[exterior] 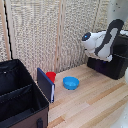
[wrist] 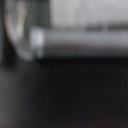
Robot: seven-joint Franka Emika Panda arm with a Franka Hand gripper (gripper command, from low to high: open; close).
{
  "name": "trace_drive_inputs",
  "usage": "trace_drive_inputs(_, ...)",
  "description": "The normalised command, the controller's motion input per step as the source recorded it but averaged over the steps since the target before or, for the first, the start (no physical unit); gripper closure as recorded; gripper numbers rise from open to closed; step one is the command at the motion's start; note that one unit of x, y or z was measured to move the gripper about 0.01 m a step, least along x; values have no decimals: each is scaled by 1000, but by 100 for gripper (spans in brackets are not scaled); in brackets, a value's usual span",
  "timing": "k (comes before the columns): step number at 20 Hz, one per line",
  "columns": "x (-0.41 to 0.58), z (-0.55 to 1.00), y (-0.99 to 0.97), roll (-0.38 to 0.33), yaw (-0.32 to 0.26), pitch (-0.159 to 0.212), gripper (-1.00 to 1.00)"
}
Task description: Gently grip the air fryer handle with your gripper and kindly pull it open by sliding your gripper away from the base. Gradually bring your gripper in line with the blue bowl and gently capture it, without tightening your grip too much. Securely place the blue bowl inside the opened air fryer with a steady position. Liberate your robot's gripper, and withdraw your gripper from the proximity of the air fryer.
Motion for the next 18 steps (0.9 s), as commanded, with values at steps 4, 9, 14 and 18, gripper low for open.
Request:
trace_drive_inputs(4,86,132,254,299,4,192,100)
trace_drive_inputs(9,109,126,275,328,-11,102,100)
trace_drive_inputs(14,149,297,522,277,-4,50,100)
trace_drive_inputs(18,119,581,758,190,0,18,100)
